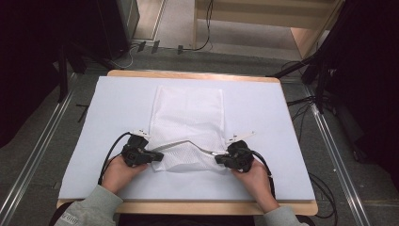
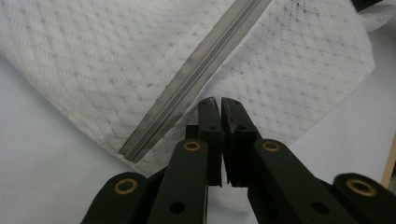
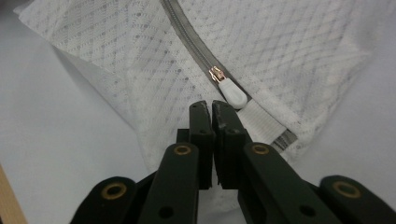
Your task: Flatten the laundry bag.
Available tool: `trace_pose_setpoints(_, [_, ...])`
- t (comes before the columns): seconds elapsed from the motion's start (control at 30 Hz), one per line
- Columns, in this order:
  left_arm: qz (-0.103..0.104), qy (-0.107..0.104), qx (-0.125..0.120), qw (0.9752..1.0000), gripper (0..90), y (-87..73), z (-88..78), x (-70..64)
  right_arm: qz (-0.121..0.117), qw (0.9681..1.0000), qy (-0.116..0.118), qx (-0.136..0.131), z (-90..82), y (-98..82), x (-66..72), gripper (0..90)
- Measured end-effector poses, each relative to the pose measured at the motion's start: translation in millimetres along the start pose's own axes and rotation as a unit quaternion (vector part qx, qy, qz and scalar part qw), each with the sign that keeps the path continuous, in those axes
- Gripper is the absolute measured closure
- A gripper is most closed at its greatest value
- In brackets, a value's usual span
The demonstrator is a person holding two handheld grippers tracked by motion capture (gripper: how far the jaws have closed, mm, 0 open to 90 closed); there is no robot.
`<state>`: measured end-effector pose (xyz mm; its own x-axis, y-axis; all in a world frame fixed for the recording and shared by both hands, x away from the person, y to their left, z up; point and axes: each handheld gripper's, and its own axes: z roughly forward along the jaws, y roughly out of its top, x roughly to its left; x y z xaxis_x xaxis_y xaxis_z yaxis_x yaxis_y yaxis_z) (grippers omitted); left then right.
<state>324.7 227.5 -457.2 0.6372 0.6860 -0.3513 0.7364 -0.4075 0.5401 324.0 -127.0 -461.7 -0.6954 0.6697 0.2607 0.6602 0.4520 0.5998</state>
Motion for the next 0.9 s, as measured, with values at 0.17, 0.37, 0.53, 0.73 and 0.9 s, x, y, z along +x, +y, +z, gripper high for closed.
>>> trace_pose_setpoints(0.17, [0.005,0.003,-0.001,1.0,88.4,-1.0,0.1,-0.4,0.017,0.9997,-0.004,-0.014,-15.2,-3.4,-8.5,90.0])
trace_pose_setpoints(0.37, [0.004,0.001,0.002,1.0,88.2,-2.4,-1.1,0.0,0.03,0.9991,-0.016,-0.024,-31.6,-13.6,-16.2,90.0])
trace_pose_setpoints(0.53, [0.011,0.005,0.008,0.9999,88.2,-2.9,-2.1,-1.6,0.051,0.9977,-0.029,-0.034,-45.2,-23.6,-27.4,90.0])
trace_pose_setpoints(0.73, [0.011,-0.001,0.017,0.9998,88.6,-3.9,-4.2,-0.7,0.069,0.9956,-0.051,-0.036,-53.6,-31.4,-40.6,90.0])
trace_pose_setpoints(0.9, [0.001,-0.012,0.02,0.9997,88.2,-2.3,-4.0,1.7,0.069,0.9948,-0.068,-0.03,-53.5,-33.5,-45.7,90.0])
